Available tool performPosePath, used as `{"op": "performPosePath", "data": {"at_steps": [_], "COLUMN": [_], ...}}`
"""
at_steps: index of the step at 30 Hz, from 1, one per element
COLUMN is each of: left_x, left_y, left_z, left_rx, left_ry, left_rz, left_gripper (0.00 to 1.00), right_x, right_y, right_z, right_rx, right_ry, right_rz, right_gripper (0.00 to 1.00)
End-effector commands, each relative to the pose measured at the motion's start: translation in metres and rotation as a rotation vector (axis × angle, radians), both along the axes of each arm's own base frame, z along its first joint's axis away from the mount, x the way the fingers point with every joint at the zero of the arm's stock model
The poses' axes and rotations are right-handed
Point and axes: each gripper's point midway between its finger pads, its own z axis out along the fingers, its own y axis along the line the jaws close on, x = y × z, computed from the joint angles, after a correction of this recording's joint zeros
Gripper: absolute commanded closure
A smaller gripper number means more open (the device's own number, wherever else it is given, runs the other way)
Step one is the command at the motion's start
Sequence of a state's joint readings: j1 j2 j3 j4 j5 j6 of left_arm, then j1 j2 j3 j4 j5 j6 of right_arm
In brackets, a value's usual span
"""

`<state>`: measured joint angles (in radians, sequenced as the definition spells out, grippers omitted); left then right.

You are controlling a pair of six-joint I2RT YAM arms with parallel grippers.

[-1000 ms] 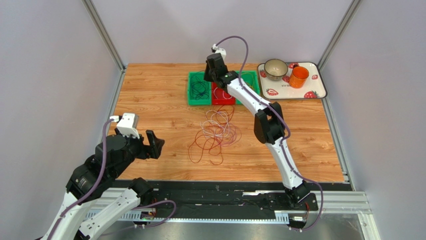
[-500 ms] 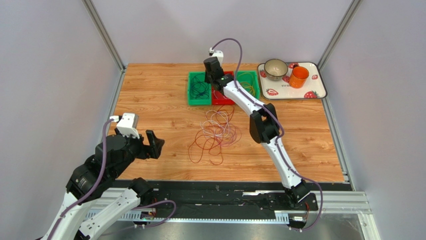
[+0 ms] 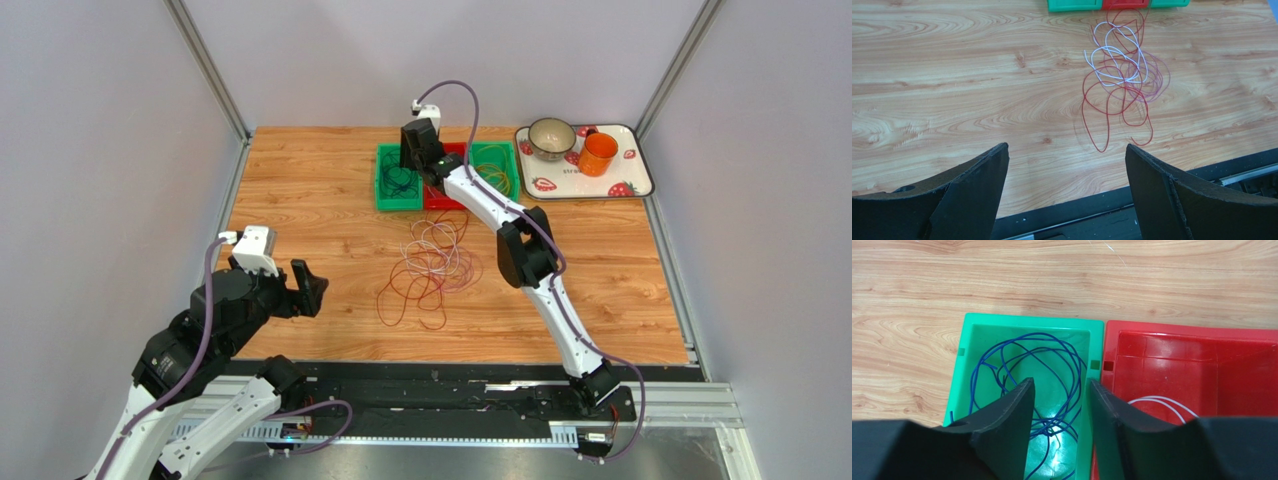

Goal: Untangle the cables
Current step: Place the cable in the bin.

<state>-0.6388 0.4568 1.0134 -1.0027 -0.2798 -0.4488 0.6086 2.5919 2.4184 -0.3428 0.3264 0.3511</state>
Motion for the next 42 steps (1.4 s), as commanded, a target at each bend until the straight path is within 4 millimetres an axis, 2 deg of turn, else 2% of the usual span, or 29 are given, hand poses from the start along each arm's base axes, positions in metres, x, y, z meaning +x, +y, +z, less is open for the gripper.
{"op": "performPosePath", "data": {"at_steps": [1,3,4,5,7,10,11,13,14,15,17,18,20,24,27,28,32,35,39,41,42], "left_x": [0.003,0.003,0.003,0.002,0.002,0.002,0.002,0.002,0.002,0.002,0.002,0.002,0.001,0.001,0.001,0.001,0.001,0.001,0.002,0.002,0.002], "left_y": [0.0,0.0,0.0,0.0,0.0,0.0,0.001,0.001,0.001,0.001,0.001,0.001,0.002,0.003,0.003,0.003,0.003,0.002,0.003,0.003,0.002], "left_z": [0.004,0.005,0.004,0.004,0.005,0.005,0.005,0.004,0.005,0.005,0.004,0.005,0.006,0.005,0.006,0.006,0.006,0.005,0.005,0.006,0.006], "left_rx": [-0.02,-0.022,-0.022,-0.021,-0.022,-0.023,-0.023,-0.023,-0.023,-0.023,-0.025,-0.026,-0.027,-0.028,-0.03,-0.03,-0.028,-0.029,-0.028,-0.029,-0.029], "left_ry": [-0.016,-0.018,-0.018,-0.015,-0.016,-0.018,-0.018,-0.018,-0.02,-0.02,-0.017,-0.021,-0.023,-0.025,-0.027,-0.027,-0.025,-0.026,-0.024,-0.026,-0.026], "left_rz": [0.015,0.016,0.016,0.015,0.017,0.017,0.018,0.018,0.021,0.02,0.021,0.02,0.022,0.025,0.027,0.025,0.025,0.023,0.026,0.027,0.026], "left_gripper": [0.05,0.05,0.05,0.05,0.05,0.05,0.05,0.05,0.05,0.05,0.05,0.06,0.05,0.06,0.06,0.06,0.06,0.06,0.06,0.06,0.06], "right_x": [-0.006,-0.01,-0.013,-0.017,-0.023,-0.036,-0.038,-0.046,-0.049,-0.051,-0.06,-0.062,-0.07,-0.069,-0.065,-0.06,-0.054,-0.054,-0.053,-0.054,-0.055], "right_y": [0.001,0.001,0.002,0.001,0.004,0.014,0.016,0.027,0.031,0.036,0.052,0.059,0.071,0.075,0.071,0.065,0.053,0.051,0.049,0.052,0.054], "right_z": [0.085,0.099,0.099,0.116,0.123,0.129,0.128,0.122,0.121,0.114,0.107,0.096,0.09,0.069,0.043,0.027,-0.005,-0.019,-0.022,-0.017,-0.009], "right_rx": [0.076,0.093,0.101,0.12,0.152,0.193,0.204,0.239,0.256,0.269,0.334,0.35,0.393,0.396,0.394,0.389,0.383,0.374,0.365,0.373,0.384], "right_ry": [-0.117,-0.127,-0.12,-0.136,-0.126,-0.103,-0.092,-0.051,-0.037,-0.016,0.036,0.064,0.107,0.148,0.197,0.225,0.283,0.305,0.31,0.306,0.298], "right_rz": [0.01,0.016,0.025,0.031,0.056,0.105,0.115,0.161,0.176,0.196,0.271,0.293,0.352,0.355,0.33,0.31,0.26,0.258,0.262,0.272,0.288], "right_gripper": [0.49,0.49,0.49,0.5,0.51,0.59,0.65,0.73,0.81,0.86,0.94,0.96,1.0,1.0,1.0,1.0,1.0,1.0,1.0,1.0,1.0]}}
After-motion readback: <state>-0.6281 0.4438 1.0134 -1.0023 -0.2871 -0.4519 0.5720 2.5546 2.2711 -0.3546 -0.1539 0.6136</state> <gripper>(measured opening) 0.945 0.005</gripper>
